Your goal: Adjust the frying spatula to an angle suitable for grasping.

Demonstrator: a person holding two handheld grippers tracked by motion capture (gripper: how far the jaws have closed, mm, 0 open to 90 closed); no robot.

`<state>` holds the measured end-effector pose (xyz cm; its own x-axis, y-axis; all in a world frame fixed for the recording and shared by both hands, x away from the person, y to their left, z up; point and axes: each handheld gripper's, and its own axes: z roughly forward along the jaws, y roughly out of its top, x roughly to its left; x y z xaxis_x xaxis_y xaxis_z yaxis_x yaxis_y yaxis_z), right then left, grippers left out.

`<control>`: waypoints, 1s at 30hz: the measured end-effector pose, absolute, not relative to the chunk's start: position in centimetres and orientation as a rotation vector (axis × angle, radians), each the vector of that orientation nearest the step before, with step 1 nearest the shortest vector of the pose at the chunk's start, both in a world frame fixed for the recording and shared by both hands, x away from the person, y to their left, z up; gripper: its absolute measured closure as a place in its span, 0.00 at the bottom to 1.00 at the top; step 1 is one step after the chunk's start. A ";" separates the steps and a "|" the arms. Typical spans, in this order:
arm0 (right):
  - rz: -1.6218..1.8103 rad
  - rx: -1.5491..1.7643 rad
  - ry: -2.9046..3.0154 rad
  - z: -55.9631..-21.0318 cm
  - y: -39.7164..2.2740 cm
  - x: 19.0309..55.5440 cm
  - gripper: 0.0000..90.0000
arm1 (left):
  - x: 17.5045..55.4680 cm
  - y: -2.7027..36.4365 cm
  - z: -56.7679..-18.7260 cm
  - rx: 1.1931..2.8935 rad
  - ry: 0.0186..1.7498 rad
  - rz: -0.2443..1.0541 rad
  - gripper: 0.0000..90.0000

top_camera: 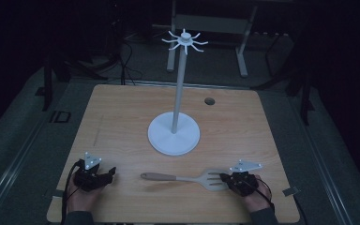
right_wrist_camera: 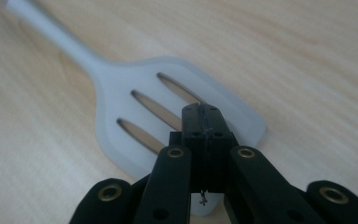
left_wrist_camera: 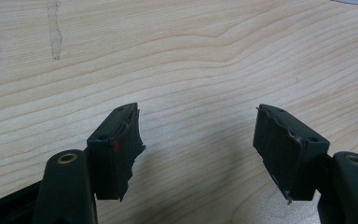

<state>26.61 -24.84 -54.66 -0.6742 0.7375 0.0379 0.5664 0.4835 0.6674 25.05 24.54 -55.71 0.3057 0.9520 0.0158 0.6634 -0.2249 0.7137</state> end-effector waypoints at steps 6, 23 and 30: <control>0.950 1.073 2.543 -54.9 -24.3 25.3 1.00 | 25.0 24.5 -55.7 1.969 1.431 0.618 0.36; 1.064 0.958 2.641 -53.4 -22.3 22.3 0.96 | 25.1 24.5 -55.7 1.973 1.432 0.615 0.36; 1.102 0.931 2.609 -52.4 -21.8 22.4 0.92 | 25.0 24.6 -55.7 1.965 1.432 0.617 0.36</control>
